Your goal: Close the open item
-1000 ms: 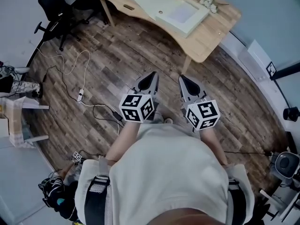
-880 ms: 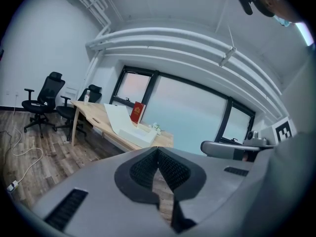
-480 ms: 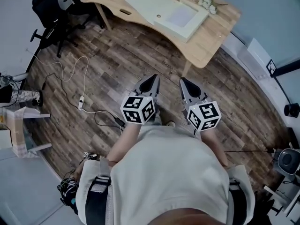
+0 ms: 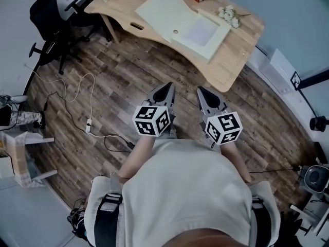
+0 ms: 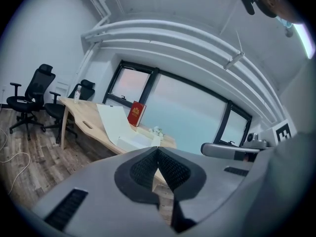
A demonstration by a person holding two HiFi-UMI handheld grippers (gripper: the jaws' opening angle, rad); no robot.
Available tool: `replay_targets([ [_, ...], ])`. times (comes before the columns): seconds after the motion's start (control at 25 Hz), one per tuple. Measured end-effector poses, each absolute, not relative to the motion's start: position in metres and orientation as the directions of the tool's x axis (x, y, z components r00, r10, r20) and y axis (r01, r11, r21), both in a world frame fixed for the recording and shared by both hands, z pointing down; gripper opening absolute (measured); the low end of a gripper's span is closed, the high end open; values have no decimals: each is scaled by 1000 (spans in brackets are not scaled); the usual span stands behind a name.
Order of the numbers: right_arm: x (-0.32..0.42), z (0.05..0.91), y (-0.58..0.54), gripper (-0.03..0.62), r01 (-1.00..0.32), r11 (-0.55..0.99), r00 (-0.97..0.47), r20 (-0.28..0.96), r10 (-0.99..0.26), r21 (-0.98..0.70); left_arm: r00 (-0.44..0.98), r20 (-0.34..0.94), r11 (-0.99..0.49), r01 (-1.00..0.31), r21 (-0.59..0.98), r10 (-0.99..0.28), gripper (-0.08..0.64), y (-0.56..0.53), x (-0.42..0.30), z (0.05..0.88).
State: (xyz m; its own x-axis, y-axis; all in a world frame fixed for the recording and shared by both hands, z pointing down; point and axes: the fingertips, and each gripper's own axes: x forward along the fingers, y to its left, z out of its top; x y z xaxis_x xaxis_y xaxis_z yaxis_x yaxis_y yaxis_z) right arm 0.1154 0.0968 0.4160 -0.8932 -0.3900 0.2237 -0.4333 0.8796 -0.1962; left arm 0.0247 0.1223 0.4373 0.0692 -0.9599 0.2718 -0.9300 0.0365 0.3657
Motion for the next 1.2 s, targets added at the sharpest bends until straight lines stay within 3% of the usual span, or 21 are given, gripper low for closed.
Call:
replay_targets([
  [1.2,-18,408,-7,18,-605,780,-792,223,-568,-161,269,279,-154,-915,374,-922,21,7,-112,442],
])
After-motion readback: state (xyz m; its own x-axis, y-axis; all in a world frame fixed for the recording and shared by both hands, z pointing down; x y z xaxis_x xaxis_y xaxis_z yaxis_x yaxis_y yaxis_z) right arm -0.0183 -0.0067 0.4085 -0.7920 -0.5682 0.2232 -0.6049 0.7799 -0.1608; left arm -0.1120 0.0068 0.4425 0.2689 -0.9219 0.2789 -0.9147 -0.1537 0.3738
